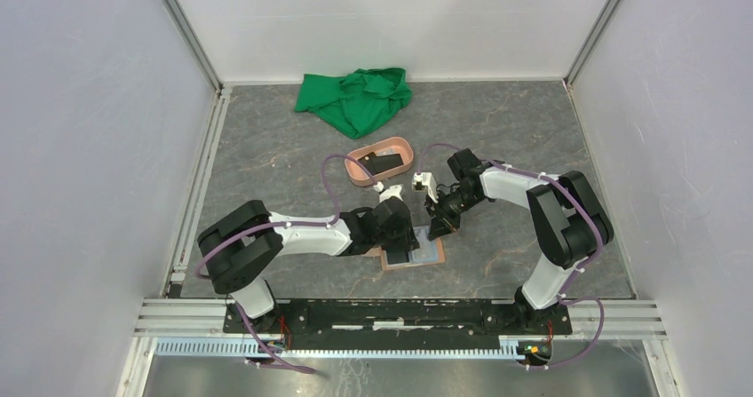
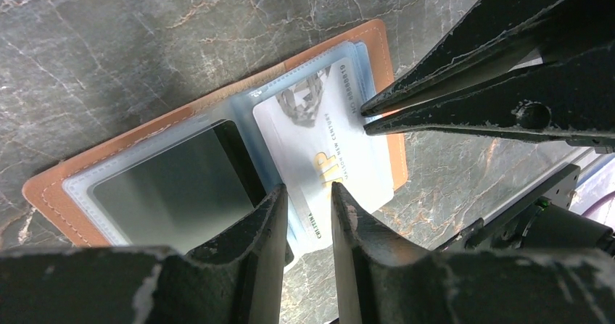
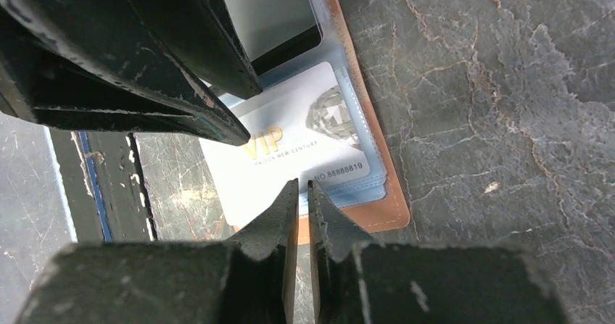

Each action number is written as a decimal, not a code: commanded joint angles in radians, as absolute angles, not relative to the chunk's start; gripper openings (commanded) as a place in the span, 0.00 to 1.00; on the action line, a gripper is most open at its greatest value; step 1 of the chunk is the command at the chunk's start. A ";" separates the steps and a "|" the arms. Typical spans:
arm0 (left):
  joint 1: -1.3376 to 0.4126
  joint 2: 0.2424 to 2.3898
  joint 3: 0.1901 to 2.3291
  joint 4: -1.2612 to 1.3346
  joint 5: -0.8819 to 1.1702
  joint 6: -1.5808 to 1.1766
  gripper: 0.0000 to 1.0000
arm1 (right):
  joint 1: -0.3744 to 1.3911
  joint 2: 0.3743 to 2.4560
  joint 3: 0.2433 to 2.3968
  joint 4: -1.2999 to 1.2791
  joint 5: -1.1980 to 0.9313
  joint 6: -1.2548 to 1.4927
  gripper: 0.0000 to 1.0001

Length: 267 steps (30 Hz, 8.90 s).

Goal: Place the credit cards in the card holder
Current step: Turn over the card slot in the card holder, then pick up the credit card from the storage box.

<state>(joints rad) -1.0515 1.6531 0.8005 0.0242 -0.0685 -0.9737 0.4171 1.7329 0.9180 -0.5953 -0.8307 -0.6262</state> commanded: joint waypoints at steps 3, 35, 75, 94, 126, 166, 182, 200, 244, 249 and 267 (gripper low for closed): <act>-1.062 1.653 0.830 0.097 -0.062 -0.945 0.35 | 0.418 1.682 0.948 -0.604 -0.875 -0.674 0.17; -1.043 0.882 0.211 0.600 -0.197 -0.744 1.00 | 0.224 1.196 0.440 0.006 -1.153 -0.205 0.92; -1.043 1.379 0.250 1.025 -0.087 -0.936 0.81 | 0.228 1.505 0.525 -0.031 -1.075 -0.002 0.71; -1.043 1.626 0.346 1.091 -0.018 -1.027 0.60 | 0.228 1.530 0.511 0.046 -1.146 0.101 0.62; -1.043 1.572 0.307 0.957 -0.142 -1.125 0.63 | 0.328 1.576 0.549 0.132 -1.316 0.168 0.57; -1.029 1.457 0.192 0.990 -0.164 -1.121 0.72 | 0.491 1.768 0.867 -0.371 -1.291 -0.331 0.43; -1.023 1.391 0.277 0.736 -0.191 -1.060 0.54 | 0.469 1.648 0.941 -0.590 -1.008 -0.656 0.36; -1.023 1.394 0.296 0.666 -0.207 -1.082 0.12 | 0.428 1.591 0.925 -0.623 -0.965 -0.729 0.35; -1.130 1.130 0.506 0.108 -0.582 -0.864 0.56 | 0.317 1.487 0.920 -0.661 -0.980 -0.778 0.34; -1.123 0.924 0.477 0.119 -0.591 -0.621 0.87 | 0.309 1.439 0.916 -0.655 -0.963 -0.793 0.34; -0.611 1.034 0.708 0.254 -0.007 -0.534 1.00 | 0.325 1.435 1.175 -0.388 -0.956 -0.505 0.60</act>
